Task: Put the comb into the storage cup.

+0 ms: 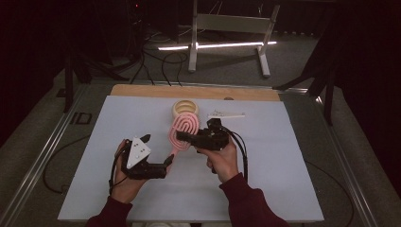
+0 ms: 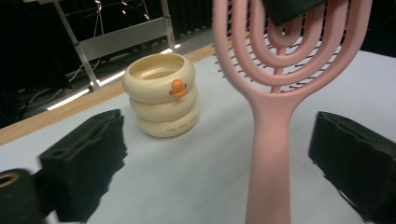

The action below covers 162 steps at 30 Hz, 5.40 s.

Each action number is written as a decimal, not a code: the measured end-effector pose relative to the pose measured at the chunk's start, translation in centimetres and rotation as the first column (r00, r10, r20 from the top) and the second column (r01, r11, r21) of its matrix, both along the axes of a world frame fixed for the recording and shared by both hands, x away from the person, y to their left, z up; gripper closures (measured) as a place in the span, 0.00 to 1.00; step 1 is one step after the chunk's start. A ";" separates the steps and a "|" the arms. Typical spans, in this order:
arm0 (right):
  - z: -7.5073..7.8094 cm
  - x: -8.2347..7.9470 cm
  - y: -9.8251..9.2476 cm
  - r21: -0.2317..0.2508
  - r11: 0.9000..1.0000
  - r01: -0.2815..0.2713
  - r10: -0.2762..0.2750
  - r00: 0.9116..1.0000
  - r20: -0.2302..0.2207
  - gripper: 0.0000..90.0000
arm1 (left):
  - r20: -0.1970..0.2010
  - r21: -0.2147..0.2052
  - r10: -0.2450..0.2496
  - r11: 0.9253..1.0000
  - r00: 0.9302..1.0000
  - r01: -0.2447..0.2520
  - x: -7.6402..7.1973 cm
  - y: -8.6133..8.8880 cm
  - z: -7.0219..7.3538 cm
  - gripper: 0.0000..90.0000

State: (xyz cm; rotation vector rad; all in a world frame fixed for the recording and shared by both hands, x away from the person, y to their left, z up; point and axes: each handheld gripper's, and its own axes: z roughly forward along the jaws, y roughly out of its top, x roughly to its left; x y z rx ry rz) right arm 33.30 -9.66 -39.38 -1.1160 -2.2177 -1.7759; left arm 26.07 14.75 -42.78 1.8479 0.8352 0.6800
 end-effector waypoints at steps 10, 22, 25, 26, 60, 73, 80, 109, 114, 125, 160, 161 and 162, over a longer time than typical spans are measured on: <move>0.5 0.3 -0.6 -0.004 1.000 0.023 -0.022 1.000 0.005 0.70 | -0.008 -0.024 0.036 0.999 0.999 -0.036 -0.3 2.3 -0.4 0.00; 1.3 0.5 -0.9 -0.002 0.999 0.035 -0.035 0.999 0.018 0.70 | -0.017 -0.048 0.080 0.996 0.997 -0.081 -1.0 5.0 -1.7 0.00; 1.4 0.6 -1.0 -0.007 0.999 0.041 -0.041 0.999 0.017 0.70 | -0.020 -0.058 0.092 0.994 0.996 -0.093 -1.1 5.5 -2.3 0.00; 1.4 0.7 -1.0 -0.007 0.999 0.041 -0.041 0.999 0.019 0.70 | -0.021 -0.060 0.097 0.993 0.995 -0.099 -1.2 5.7 -2.4 0.00; 2.0 1.6 -1.5 0.000 0.996 0.088 -0.088 0.996 0.014 0.70 | -0.052 -0.076 0.171 0.982 0.984 -0.175 -2.8 9.4 -5.6 0.01; 2.9 2.2 -1.5 -0.013 0.993 0.118 -0.117 0.992 0.036 0.70 | -0.052 -0.087 0.182 0.979 0.982 -0.186 -2.9 9.5 -5.8 0.01; 3.3 2.6 -1.3 -0.020 0.992 0.123 -0.122 0.992 0.043 0.70 | -0.057 -0.085 0.175 0.980 0.983 -0.180 -2.9 9.3 -5.9 0.01; 4.4 4.5 -1.3 -0.012 0.989 0.146 -0.146 0.988 0.046 0.70 | -0.029 -0.074 0.199 0.977 0.980 -0.201 -3.1 9.1 -5.8 0.01; 4.9 5.0 -1.4 -0.015 0.989 0.145 -0.144 0.988 0.053 0.70 | -0.032 -0.077 0.197 0.977 0.980 -0.199 -3.1 9.2 -5.9 0.01; 6.0 5.9 -1.4 -0.031 0.987 0.159 -0.157 0.986 0.058 0.70 | -0.036 -0.073 0.193 0.978 0.980 -0.196 -3.0 9.1 -6.0 0.01; 7.3 8.7 -2.2 -0.036 0.970 0.239 -0.236 0.969 0.078 0.70 | -0.035 -0.070 0.196 0.978 0.980 -0.198 -3.0 9.1 -6.1 0.01; 7.4 8.7 -2.3 -0.035 0.970 0.239 -0.236 0.969 0.078 0.70 | -0.036 -0.069 0.195 0.978 0.980 -0.197 -3.0 9.1 -6.1 0.01; 7.4 8.8 -2.3 -0.035 0.970 0.240 -0.236 0.968 0.081 0.70 | -0.036 -0.067 0.196 0.978 0.980 -0.198 -3.0 9.1 -6.1 0.01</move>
